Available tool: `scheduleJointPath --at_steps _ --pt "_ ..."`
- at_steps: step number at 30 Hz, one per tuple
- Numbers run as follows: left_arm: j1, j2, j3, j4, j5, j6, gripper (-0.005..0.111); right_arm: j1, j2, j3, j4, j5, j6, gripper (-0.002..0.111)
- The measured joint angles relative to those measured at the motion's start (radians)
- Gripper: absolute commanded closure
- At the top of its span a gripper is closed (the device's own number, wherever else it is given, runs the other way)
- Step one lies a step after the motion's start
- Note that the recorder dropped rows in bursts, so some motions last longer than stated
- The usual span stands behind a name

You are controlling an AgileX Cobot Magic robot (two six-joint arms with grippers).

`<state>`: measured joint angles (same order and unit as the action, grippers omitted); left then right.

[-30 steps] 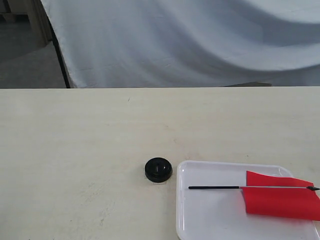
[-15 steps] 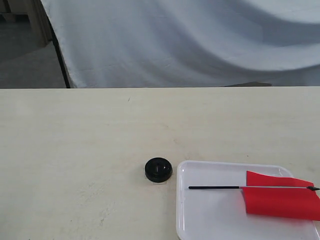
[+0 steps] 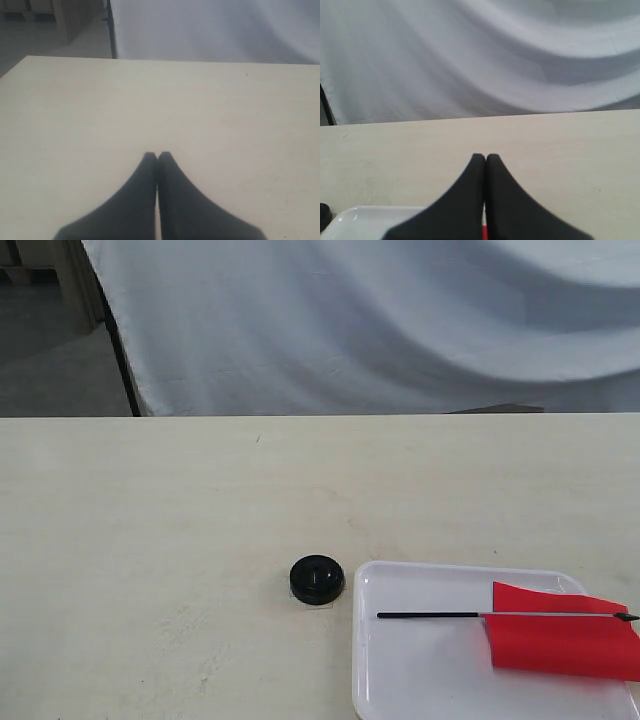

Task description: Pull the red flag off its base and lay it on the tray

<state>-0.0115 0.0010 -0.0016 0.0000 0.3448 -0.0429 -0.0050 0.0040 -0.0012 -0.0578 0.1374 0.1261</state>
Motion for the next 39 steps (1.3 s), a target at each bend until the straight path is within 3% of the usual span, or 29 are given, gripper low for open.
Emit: scheduleJointPath --at_steps 39 --pt "0.0 0.0 0.0 0.0 0.0 0.0 0.107 0.0 0.0 0.0 0.002 0.024 -0.01 0.108"
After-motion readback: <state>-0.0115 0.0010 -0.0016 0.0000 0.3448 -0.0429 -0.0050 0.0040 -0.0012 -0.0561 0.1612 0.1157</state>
